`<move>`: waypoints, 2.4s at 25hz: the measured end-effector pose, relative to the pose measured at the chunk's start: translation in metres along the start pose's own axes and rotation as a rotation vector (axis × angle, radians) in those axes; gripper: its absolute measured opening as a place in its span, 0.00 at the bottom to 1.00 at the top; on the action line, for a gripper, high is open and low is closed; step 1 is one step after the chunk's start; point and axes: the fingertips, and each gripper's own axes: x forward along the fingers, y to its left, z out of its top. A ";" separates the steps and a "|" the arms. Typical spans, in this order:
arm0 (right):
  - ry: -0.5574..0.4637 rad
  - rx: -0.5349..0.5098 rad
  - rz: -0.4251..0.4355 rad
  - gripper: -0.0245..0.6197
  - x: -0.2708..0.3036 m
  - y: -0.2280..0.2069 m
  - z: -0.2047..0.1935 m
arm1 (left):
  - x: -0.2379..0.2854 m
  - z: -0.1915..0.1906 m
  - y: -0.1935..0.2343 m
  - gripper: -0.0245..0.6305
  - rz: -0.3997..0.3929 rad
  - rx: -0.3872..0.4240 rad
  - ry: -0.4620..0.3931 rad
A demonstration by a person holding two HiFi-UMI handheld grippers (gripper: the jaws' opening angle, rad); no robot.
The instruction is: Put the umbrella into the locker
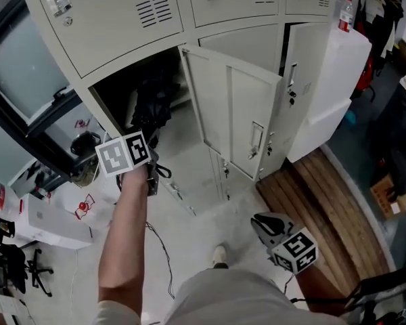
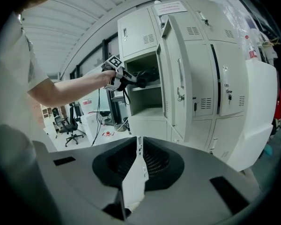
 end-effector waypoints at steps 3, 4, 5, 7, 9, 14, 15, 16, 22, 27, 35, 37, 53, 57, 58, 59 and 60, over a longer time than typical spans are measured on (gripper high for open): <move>-0.004 0.014 -0.034 0.07 0.009 -0.010 0.005 | 0.030 0.022 0.009 0.29 0.003 -0.002 0.001; -0.001 0.018 -0.043 0.07 0.011 -0.013 0.005 | 0.040 0.028 0.012 0.29 0.001 -0.005 0.003; 0.003 0.023 -0.051 0.07 0.013 -0.016 0.005 | 0.048 0.034 0.015 0.29 -0.001 -0.008 0.006; 0.008 0.033 -0.069 0.07 0.016 -0.022 0.005 | 0.064 0.045 0.020 0.29 0.001 -0.012 0.008; -0.002 0.042 -0.091 0.07 0.019 -0.028 0.009 | 0.079 0.057 0.025 0.29 0.009 -0.011 0.008; -0.017 0.068 -0.122 0.07 0.027 -0.037 0.014 | 0.113 0.077 0.035 0.29 0.045 0.006 0.029; -0.020 0.072 -0.127 0.07 0.028 -0.039 0.014 | 0.119 0.078 0.037 0.29 0.051 0.005 0.036; -0.023 0.075 -0.132 0.07 0.029 -0.040 0.015 | 0.124 0.078 0.040 0.29 0.057 0.004 0.041; -0.020 0.097 -0.160 0.07 0.026 -0.050 0.012 | 0.139 0.084 0.050 0.30 0.107 0.035 0.063; -0.005 0.106 -0.155 0.07 0.024 -0.049 0.005 | 0.142 0.082 0.049 0.30 0.137 0.078 0.078; -0.012 0.111 -0.152 0.07 0.009 -0.049 0.004 | 0.133 0.082 0.050 0.36 0.163 0.096 0.042; -0.007 0.110 -0.150 0.07 0.005 -0.049 0.001 | 0.126 0.086 0.046 0.37 0.162 0.103 0.020; -0.008 0.026 -0.054 0.07 -0.038 -0.023 -0.017 | 0.016 0.044 -0.017 0.39 0.086 0.114 -0.077; -0.005 0.006 -0.020 0.07 -0.057 -0.008 -0.025 | -0.021 0.014 -0.037 0.38 0.059 0.101 -0.089; -0.002 0.004 -0.014 0.07 -0.063 -0.005 -0.029 | -0.030 0.006 -0.043 0.36 0.052 0.099 -0.090; 0.002 0.001 -0.009 0.07 -0.068 -0.001 -0.033 | -0.040 -0.003 -0.049 0.34 0.045 0.098 -0.091; 0.005 -0.002 -0.005 0.07 -0.073 0.001 -0.036 | -0.049 -0.012 -0.055 0.32 0.039 0.098 -0.092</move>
